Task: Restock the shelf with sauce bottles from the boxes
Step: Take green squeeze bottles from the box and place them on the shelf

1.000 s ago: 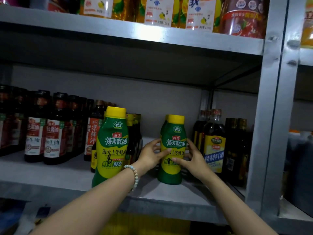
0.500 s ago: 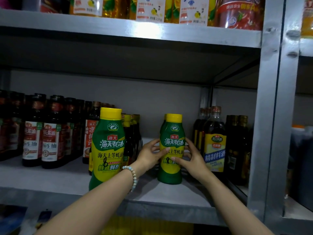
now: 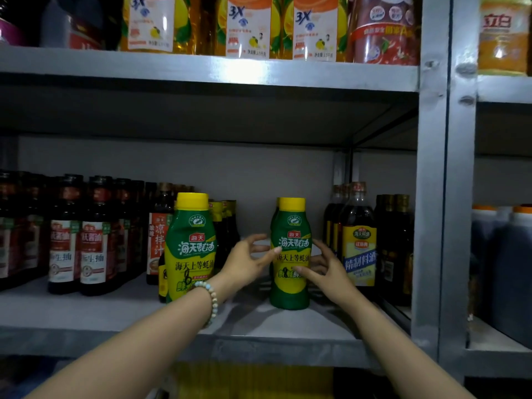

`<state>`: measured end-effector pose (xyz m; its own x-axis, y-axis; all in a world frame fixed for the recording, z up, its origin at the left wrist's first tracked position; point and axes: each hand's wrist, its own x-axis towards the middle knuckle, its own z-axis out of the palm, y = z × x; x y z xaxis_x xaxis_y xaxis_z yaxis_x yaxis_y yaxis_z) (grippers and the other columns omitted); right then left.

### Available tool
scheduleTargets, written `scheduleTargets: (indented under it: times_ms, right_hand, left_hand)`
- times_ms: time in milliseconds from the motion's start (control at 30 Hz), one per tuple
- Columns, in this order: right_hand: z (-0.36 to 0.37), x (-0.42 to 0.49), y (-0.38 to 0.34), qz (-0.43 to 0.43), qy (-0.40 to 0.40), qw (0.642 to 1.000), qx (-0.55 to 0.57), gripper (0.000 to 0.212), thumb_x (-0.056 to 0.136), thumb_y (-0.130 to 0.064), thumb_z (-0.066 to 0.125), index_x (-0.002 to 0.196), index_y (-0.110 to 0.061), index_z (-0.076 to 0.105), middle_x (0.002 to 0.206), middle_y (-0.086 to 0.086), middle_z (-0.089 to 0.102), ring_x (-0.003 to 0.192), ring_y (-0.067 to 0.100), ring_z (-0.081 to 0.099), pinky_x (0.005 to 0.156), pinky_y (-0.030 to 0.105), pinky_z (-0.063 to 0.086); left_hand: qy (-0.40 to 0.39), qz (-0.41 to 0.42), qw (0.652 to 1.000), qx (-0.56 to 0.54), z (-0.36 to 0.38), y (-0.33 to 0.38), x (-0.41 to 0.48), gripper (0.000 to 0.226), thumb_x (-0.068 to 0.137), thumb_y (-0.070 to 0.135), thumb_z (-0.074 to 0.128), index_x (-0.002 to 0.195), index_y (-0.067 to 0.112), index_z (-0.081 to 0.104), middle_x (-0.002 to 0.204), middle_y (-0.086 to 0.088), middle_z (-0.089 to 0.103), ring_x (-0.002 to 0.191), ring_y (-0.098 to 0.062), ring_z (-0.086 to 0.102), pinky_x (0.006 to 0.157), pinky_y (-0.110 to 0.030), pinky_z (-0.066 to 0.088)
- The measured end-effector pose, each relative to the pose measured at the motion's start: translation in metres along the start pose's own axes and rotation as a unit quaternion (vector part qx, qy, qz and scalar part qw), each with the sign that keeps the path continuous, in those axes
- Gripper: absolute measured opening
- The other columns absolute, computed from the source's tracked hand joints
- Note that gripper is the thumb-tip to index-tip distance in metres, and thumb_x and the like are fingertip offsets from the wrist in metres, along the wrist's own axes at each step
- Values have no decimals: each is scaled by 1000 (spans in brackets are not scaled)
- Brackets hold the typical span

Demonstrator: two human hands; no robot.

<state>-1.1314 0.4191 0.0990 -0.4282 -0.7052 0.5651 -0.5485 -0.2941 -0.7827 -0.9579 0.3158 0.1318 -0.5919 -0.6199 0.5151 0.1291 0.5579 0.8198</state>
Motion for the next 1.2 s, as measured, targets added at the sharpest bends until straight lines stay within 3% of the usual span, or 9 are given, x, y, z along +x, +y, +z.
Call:
scheduleTargets:
  times_ms: [133, 300, 500, 633, 767, 833, 900, 1033, 1200]
  right_hand:
    - [-8, -11, -21, 0, 39, 999, -10, 76, 79, -18, 75, 142, -20, 33, 121, 9, 58, 103, 15, 62, 85, 29, 53]
    - [6, -26, -80, -88, 56, 995, -9, 64, 81, -14, 72, 135, -24, 40, 125, -7, 52, 111, 4, 55, 82, 17, 53]
    - [65, -31, -120, -105, -38, 993, -24, 62, 83, -30, 70, 136, -37, 38, 136, -14, 45, 123, 3, 46, 100, 30, 45]
    - [100, -29, -123, -85, -77, 993, -36, 64, 84, -34, 68, 139, -35, 35, 134, -16, 43, 125, 3, 43, 95, 20, 44]
    - [129, -23, -116, -45, -100, 994, 6, 68, 83, -35, 68, 142, -28, 35, 140, -4, 44, 124, 12, 48, 92, 23, 47]
    - [142, -22, -110, -27, -112, 993, 32, 70, 77, -44, 73, 137, -36, 37, 140, 3, 47, 124, 16, 50, 100, 32, 47]
    - [149, -21, -103, -20, -107, 993, 46, 68, 71, -50, 75, 128, -49, 38, 136, 9, 51, 121, 20, 53, 102, 41, 47]
    - [154, -21, -95, -35, -90, 993, 64, 63, 85, -14, 69, 127, -47, 36, 126, 6, 55, 112, 17, 59, 88, 27, 54]
    - [146, -26, -92, -63, -58, 995, 57, 67, 83, -4, 69, 127, -44, 38, 123, 2, 59, 111, 21, 60, 86, 27, 54]
  left_hand:
    - [-36, 86, 994, 55, -23, 36, -25, 57, 82, 39, 65, 132, 20, 46, 123, 1, 61, 107, -11, 60, 87, -28, 52]
    - [-14, 184, 982, 46, -73, 78, -51, 46, 78, 38, 65, 121, 28, 52, 112, 10, 65, 95, -4, 65, 83, -21, 53]
    - [76, 167, 983, 31, -137, 67, -55, 38, 77, 35, 66, 113, 26, 58, 102, 7, 67, 88, -9, 65, 77, -29, 55]
    - [137, 147, 976, 86, -165, 42, -62, 30, 83, 24, 68, 112, 21, 60, 95, 1, 66, 80, -12, 61, 73, -28, 52]
    - [72, 57, 991, 94, -171, 13, -67, 40, 85, 26, 66, 123, 23, 54, 112, 2, 58, 86, -3, 59, 68, -23, 55]
    - [30, 18, 998, 47, -165, 0, -68, 40, 87, 25, 64, 124, 26, 50, 116, -2, 58, 93, -8, 61, 65, -19, 54]
    - [18, -20, 1000, -10, -159, -9, -68, 39, 87, 25, 63, 123, 28, 48, 118, -4, 59, 101, -17, 62, 71, -29, 56]
    - [24, -21, 998, -55, -160, -18, -64, 35, 85, 25, 67, 116, 27, 54, 114, -3, 63, 103, -18, 63, 74, -33, 58]
    - [-5, -15, 997, -78, -151, -15, -60, 34, 86, 22, 65, 118, 28, 54, 114, -2, 63, 100, -14, 64, 66, -22, 56]
